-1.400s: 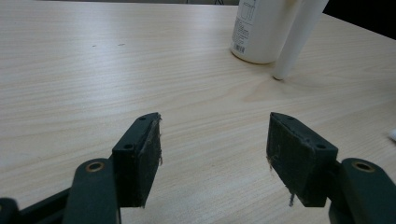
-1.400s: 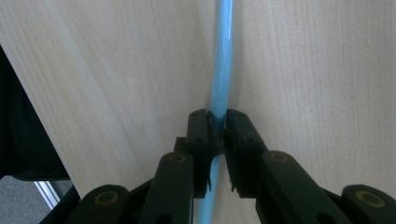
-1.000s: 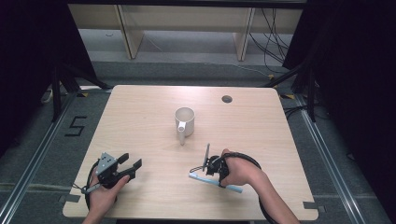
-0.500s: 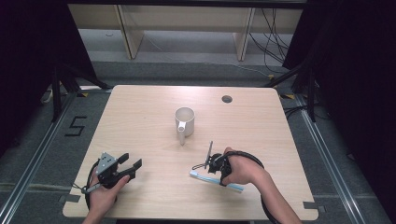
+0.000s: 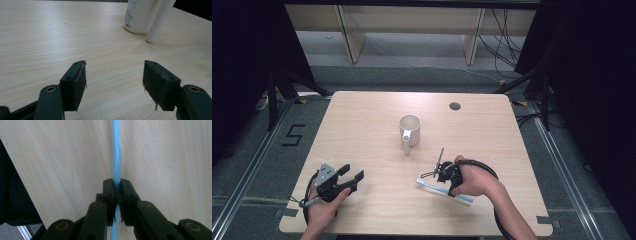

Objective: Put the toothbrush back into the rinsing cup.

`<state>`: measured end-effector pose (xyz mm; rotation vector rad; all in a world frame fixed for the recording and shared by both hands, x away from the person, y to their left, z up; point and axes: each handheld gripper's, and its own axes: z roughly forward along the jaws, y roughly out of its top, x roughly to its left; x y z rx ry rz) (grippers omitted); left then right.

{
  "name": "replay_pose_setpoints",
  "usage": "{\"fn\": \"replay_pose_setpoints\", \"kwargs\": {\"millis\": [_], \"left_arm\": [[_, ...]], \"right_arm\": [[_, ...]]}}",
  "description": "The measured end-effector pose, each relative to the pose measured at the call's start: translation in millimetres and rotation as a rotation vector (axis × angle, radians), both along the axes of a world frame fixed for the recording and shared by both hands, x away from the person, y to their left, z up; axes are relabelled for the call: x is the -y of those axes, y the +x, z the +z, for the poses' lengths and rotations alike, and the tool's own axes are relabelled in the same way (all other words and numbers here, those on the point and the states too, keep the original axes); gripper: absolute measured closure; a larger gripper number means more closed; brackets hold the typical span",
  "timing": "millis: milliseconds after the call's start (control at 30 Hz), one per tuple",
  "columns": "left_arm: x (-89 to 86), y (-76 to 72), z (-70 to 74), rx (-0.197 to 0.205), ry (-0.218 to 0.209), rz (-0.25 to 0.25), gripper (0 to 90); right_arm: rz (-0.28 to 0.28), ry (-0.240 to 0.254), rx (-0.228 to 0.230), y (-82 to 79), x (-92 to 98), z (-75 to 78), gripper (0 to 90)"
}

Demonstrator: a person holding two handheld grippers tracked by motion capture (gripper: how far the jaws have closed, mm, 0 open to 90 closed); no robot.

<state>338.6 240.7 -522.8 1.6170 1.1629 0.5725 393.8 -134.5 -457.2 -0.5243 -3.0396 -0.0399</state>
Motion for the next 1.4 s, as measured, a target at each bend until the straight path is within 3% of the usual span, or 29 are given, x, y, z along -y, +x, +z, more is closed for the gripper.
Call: {"fn": "replay_pose_setpoints", "kwargs": {"millis": [467,633,867,1000,1167,1233,1400], "left_arm": [[0.0,0.0,0.0,0.000,-0.001,0.000,34.9],[-0.1,0.0,0.0,-0.001,-0.001,0.000,34.9],[0.0,0.0,0.0,0.000,-0.002,0.000,34.8],[-0.1,-0.1,0.0,-0.001,-0.004,0.001,34.9],[0.0,-0.1,0.0,0.000,0.000,0.000,34.9],[0.0,-0.1,0.0,0.000,0.000,0.000,34.8],[0.0,0.0,0.0,-0.001,-0.002,0.001,34.9]], "right_arm": [[-0.018,0.031,0.021,0.5,2.2,6.4,84.3],[-0.019,0.069,0.040,2.1,4.5,10.7,84.3],[-0.070,0.090,0.062,0.1,3.7,17.4,84.3],[-0.054,0.097,0.072,1.7,4.7,18.8,84.4],[-0.079,0.131,0.079,0.7,5.3,21.2,84.3],[-0.064,0.120,0.103,2.2,6.6,21.0,84.3],[-0.081,0.166,0.108,1.9,7.3,24.5,84.3]]}}
